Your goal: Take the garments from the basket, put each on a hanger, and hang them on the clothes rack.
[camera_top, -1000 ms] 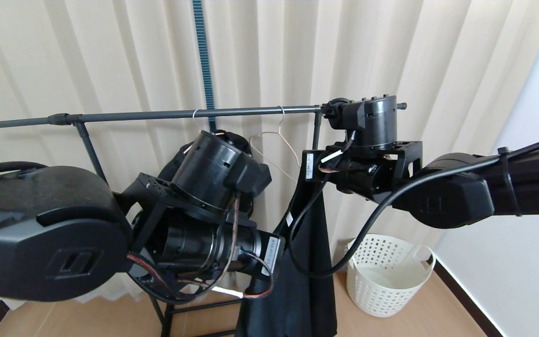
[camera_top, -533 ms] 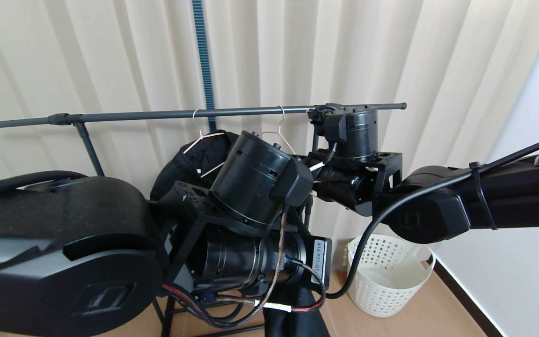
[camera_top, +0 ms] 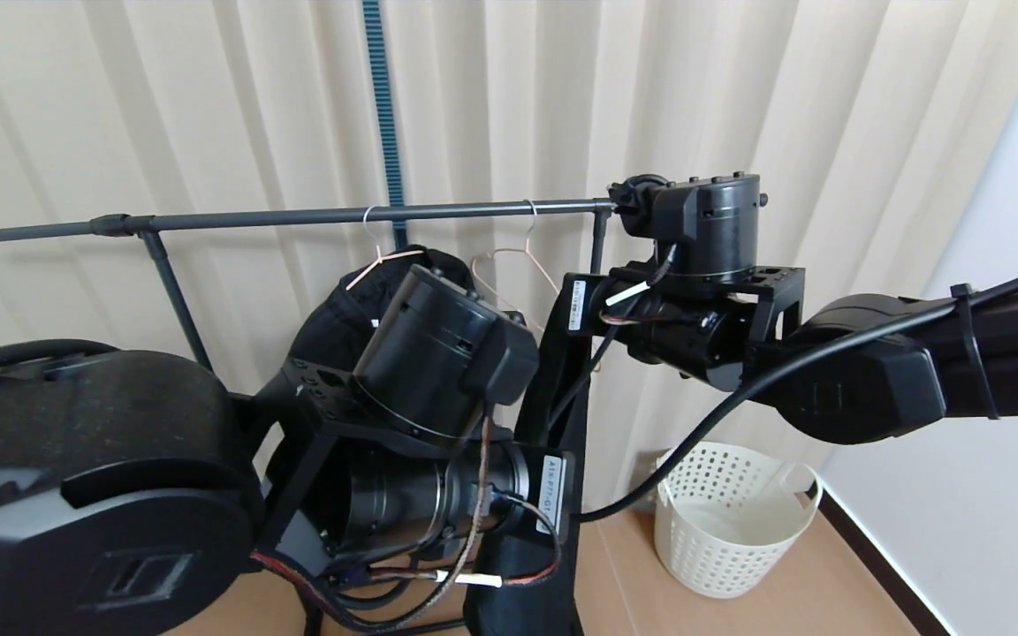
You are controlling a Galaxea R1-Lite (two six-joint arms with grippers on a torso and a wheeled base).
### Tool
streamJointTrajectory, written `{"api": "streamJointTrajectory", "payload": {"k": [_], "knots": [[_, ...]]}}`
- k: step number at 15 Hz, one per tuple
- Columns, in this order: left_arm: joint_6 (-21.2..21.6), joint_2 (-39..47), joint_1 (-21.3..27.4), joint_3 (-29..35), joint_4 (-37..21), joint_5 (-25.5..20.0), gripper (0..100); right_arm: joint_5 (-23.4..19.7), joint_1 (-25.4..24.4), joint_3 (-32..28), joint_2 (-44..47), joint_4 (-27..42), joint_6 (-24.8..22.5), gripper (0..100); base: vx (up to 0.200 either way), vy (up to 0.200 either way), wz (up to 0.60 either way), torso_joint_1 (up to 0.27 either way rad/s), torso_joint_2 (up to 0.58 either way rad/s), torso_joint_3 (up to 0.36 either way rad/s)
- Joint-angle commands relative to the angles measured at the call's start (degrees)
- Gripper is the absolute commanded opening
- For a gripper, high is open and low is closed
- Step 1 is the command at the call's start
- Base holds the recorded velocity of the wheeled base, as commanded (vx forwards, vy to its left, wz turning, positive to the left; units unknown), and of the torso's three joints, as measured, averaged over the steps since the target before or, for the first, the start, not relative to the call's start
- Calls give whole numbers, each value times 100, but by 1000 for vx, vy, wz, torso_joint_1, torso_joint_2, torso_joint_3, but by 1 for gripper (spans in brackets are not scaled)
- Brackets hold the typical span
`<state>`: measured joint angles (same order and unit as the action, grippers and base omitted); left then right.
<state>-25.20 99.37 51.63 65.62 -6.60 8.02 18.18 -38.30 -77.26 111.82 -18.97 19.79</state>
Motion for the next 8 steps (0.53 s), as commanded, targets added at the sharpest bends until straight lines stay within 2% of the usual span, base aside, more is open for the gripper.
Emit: {"api": "streamJointTrajectory", "payload": {"k": [1, 3, 5, 8], "knots": [[68, -110, -381, -6, -26, 50, 0, 28, 51, 168, -337, -19, -150, 0, 0, 0, 0, 0, 0, 0], [323, -75, -777, 30, 0, 50, 0, 46, 51, 344, -556, -46, -361, 0, 0, 0, 0, 0, 0, 0], [586, 21, -1076, 65, 317, 42, 0, 116, 60, 449, -697, -46, -467, 0, 0, 0, 0, 0, 0, 0], [797, 215, -1260, 249, 616, 42, 0, 274, 51, 581, -767, -54, -634, 0, 0, 0, 0, 0, 0, 0]]}}
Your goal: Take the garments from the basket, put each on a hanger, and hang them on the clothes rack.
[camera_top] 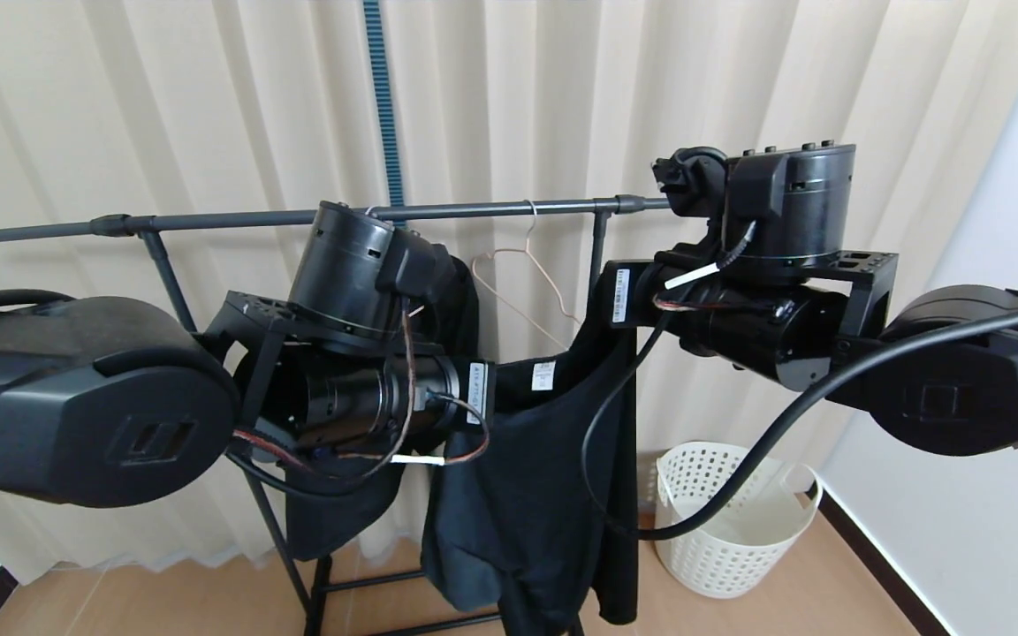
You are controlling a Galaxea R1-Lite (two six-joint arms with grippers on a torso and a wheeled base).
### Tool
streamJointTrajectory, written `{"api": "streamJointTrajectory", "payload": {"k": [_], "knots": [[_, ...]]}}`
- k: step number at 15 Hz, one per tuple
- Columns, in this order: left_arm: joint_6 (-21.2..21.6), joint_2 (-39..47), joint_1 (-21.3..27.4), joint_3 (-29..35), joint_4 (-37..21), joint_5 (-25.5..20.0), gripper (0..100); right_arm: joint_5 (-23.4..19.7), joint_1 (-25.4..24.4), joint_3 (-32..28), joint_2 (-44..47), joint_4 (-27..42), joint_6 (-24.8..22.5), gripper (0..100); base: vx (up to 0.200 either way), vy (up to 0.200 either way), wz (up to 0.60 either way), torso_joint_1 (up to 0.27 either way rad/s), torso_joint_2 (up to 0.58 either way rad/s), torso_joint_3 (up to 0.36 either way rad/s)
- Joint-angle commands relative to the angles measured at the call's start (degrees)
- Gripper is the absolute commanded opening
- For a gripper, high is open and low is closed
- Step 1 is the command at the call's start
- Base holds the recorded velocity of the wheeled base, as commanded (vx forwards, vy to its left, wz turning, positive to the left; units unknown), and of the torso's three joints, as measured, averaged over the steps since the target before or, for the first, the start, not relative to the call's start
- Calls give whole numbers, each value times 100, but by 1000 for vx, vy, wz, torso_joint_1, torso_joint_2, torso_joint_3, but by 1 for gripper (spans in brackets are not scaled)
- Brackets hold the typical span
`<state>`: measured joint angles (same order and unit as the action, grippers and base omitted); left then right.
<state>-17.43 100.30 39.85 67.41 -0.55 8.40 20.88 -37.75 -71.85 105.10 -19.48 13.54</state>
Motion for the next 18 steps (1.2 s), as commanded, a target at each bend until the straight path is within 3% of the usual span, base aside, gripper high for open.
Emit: {"api": "streamJointTrajectory", "payload": {"k": [1, 4, 11, 18], "knots": [[47, 174, -100, 158, 28, -5, 0, 65, -4, 48, -94, -3, -27, 0, 0, 0, 0, 0, 0, 0], [117, 358, -267, 316, 450, -23, 0, 320, -4, 66, -103, 6, -203, 0, 0, 0, 0, 0, 0, 0], [267, 516, -469, 404, 820, -49, 0, 329, -4, 725, -490, -3, -1003, 0, 0, 0, 0, 0, 0, 0], [319, 429, -417, 351, 881, -49, 0, 355, 5, 743, -516, -3, -1029, 0, 0, 0, 0, 0, 0, 0]]}}
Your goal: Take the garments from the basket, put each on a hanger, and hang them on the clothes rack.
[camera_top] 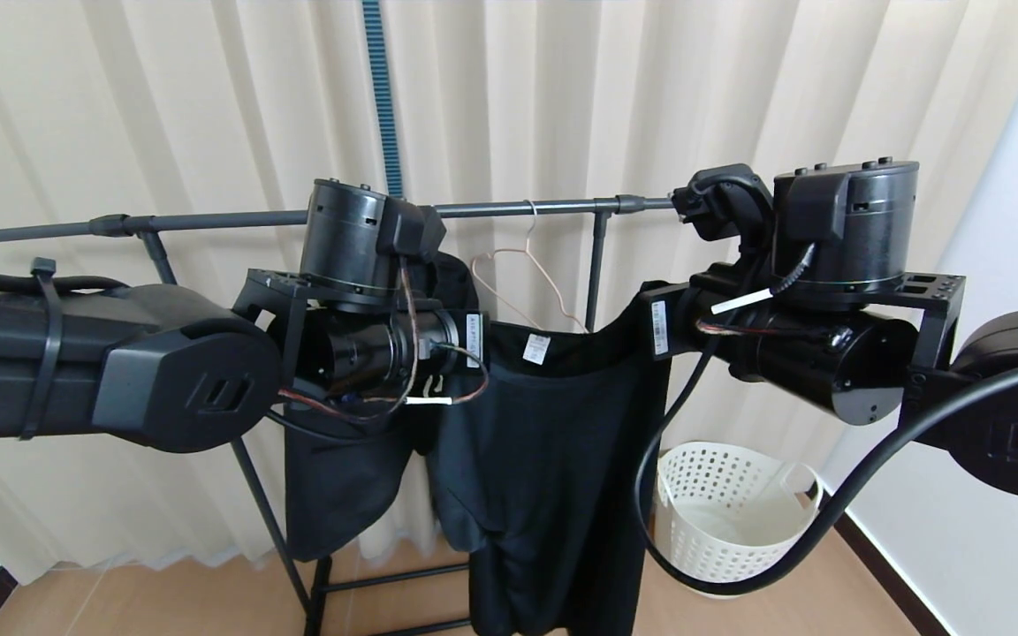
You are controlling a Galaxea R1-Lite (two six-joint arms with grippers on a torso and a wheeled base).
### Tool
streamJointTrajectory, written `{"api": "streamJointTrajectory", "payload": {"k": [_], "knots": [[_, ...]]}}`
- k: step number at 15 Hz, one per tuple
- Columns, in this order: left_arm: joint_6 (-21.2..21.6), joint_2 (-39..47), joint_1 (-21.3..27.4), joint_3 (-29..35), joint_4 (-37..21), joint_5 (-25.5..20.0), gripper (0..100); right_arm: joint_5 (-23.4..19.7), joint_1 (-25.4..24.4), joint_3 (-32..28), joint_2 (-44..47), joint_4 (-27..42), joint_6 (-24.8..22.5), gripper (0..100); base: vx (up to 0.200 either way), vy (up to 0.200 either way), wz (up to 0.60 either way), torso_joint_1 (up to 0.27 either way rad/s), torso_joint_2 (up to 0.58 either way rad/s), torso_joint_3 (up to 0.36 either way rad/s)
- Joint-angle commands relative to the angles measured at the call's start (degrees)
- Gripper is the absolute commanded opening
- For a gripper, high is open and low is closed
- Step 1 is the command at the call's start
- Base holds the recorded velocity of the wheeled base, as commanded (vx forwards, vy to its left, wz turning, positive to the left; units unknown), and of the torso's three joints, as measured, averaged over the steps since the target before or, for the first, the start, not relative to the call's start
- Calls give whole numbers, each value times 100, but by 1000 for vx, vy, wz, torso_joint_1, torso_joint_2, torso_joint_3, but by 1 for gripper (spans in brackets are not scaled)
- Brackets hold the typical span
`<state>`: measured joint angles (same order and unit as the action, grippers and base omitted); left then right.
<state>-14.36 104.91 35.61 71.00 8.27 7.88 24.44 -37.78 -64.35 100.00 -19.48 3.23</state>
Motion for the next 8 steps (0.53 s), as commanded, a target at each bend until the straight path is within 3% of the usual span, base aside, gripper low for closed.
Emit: {"api": "streamJointTrajectory", "payload": {"k": [1, 5, 6, 8], "knots": [[12, -41, 7, -7, 0, 4, 0, -1, 7, -7, -7, -3, -7, 0, 0, 0, 0, 0, 0, 0], [56, -50, 60, -16, -9, 12, 0, -1, 86, -25, -7, -3, -15, 0, 0, 0, 0, 0, 0, 0], [56, -59, 78, -16, -9, 12, 100, -1, 104, -42, 11, -3, -42, 0, 0, 0, 0, 0, 0, 0], [56, -111, 87, -16, -18, 12, 100, -10, 183, -51, 37, -21, -103, 0, 0, 0, 0, 0, 0, 0]]}}
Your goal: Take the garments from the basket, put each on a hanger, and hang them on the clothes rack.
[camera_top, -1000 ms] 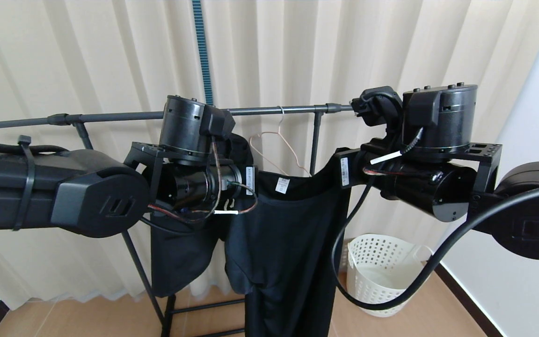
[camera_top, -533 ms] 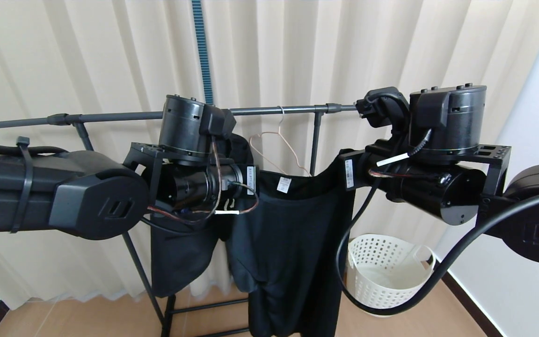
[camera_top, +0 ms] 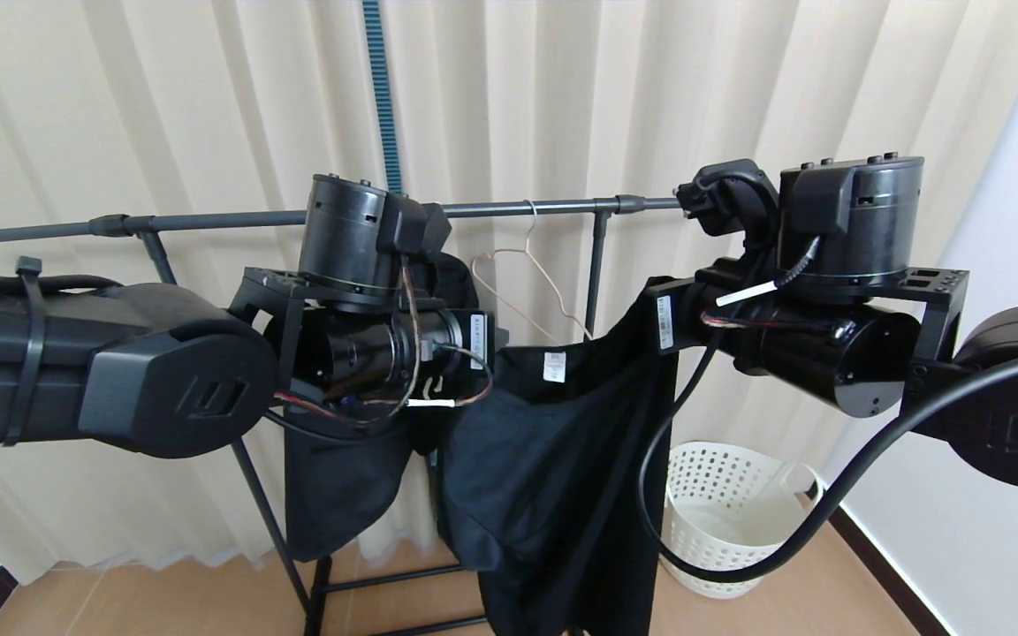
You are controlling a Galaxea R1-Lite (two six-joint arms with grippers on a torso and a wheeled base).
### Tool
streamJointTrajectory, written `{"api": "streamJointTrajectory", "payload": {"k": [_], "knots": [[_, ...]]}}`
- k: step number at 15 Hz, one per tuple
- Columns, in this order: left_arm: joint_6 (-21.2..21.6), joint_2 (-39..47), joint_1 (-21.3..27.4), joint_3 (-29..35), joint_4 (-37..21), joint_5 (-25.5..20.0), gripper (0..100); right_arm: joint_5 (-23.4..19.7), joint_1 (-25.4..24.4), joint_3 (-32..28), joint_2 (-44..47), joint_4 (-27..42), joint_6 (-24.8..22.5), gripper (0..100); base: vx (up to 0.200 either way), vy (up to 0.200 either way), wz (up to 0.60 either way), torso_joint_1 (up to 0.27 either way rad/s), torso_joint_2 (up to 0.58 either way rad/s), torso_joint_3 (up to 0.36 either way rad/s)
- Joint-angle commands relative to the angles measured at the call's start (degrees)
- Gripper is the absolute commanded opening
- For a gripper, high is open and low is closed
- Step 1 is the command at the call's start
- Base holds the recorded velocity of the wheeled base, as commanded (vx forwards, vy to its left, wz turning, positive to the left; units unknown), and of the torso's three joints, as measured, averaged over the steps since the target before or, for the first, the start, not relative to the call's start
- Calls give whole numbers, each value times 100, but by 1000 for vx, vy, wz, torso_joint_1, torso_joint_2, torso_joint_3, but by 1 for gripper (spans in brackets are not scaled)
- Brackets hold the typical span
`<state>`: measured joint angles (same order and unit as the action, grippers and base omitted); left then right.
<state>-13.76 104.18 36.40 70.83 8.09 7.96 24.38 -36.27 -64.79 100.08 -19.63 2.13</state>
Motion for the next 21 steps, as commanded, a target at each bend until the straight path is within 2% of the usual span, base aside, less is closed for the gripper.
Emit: {"api": "streamJointTrajectory", "payload": {"k": [1, 4, 6, 8, 11, 13, 15, 18, 21], "knots": [[-12, -117, 7, -87, -1, 4, 100, -4, 93, -33, 37, -32, -20, 0, 0, 0, 0, 0, 0, 0], [-12, -363, 51, -447, 17, -49, 100, -4, 252, -33, 73, -120, -108, 0, 0, 0, 0, 0, 0, 0], [-171, -689, 34, -992, 52, -805, 100, 5, 278, -16, 64, -120, -143, 0, 0, 0, 0, 0, 0, 0], [-197, -803, -10, -1185, 113, -989, 100, 5, 392, -16, 81, -120, -196, 0, 0, 0, 0, 0, 0, 0], [-206, -469, -19, -1361, 149, -357, 100, 5, 445, -42, 240, -120, -213, 0, 0, 0, 0, 0, 0, 0], [-197, -126, 7, -1546, 201, 162, 100, 23, 594, -51, 275, -120, -389, 0, 0, 0, 0, 0, 0, 0], [-197, 67, 7, -1554, 421, 303, 100, 23, 735, -42, 275, -120, -547, 0, 0, 0, 0, 0, 0, 0], [-179, 173, 16, -1546, 465, 382, 100, 23, 779, -42, 292, -120, -574, 0, 0, 0, 0, 0, 0, 0], [-179, 322, 78, -1563, 667, 681, 100, 23, 858, -42, 284, -120, -574, 0, 0, -67, 0, 2, 2, 1]]}}
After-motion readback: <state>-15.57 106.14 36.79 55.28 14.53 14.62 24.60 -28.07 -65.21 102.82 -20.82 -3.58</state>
